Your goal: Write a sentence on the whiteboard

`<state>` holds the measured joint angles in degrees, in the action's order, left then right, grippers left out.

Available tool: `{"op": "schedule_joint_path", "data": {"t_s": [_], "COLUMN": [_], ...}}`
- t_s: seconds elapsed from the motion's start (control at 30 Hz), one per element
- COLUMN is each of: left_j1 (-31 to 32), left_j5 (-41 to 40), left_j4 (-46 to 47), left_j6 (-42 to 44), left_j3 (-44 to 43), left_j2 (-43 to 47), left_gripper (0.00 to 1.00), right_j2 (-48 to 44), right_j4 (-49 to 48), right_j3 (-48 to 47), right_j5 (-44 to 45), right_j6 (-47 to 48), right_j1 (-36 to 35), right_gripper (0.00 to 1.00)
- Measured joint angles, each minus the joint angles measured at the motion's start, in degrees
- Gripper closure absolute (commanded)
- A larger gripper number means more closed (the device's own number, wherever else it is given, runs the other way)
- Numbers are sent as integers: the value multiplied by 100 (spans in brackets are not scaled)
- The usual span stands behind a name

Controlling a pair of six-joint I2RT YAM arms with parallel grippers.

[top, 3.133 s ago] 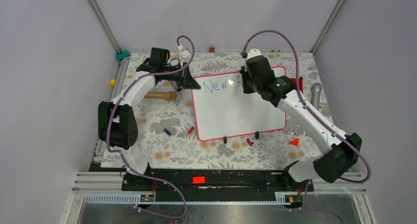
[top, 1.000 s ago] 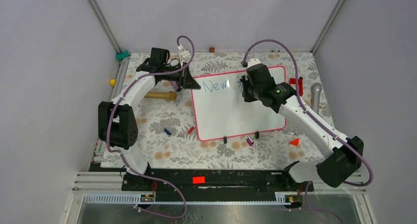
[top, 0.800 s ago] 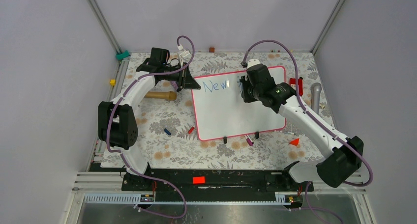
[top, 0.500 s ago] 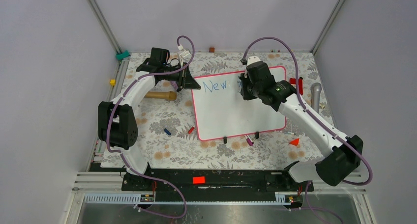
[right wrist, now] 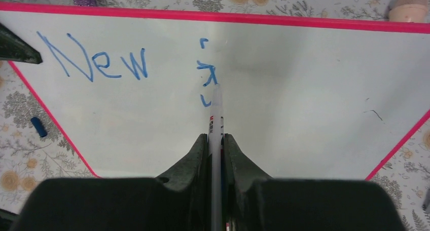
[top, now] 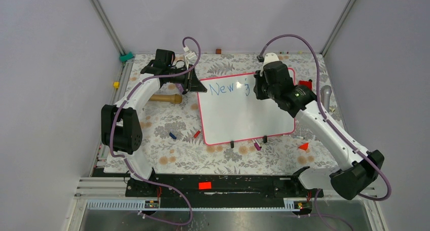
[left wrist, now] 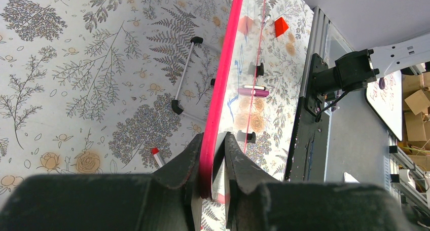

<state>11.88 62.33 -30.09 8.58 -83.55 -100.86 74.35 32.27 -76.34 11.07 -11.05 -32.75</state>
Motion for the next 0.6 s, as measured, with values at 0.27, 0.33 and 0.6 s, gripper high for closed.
{"op": "schedule_joint_path", "data": {"t_s": [0.27, 0.33, 0.6], "left_j1": [0, 0, 0], "left_j5": [0, 0, 0], "left_j4": [0, 0, 0], "left_j6": [0, 0, 0], "left_j3": [0, 0, 0], "left_j2": [0, 0, 0], "left_gripper": [92, 92, 92], "right_j2": [122, 212, 372], "right_j4": [2, 0, -4], "right_j3": [-4, -42, -162], "right_j5": [195, 197, 326], "right_j6": [59, 74, 122], "right_j1": [142, 142, 144], "right_gripper": [100, 100, 100]}}
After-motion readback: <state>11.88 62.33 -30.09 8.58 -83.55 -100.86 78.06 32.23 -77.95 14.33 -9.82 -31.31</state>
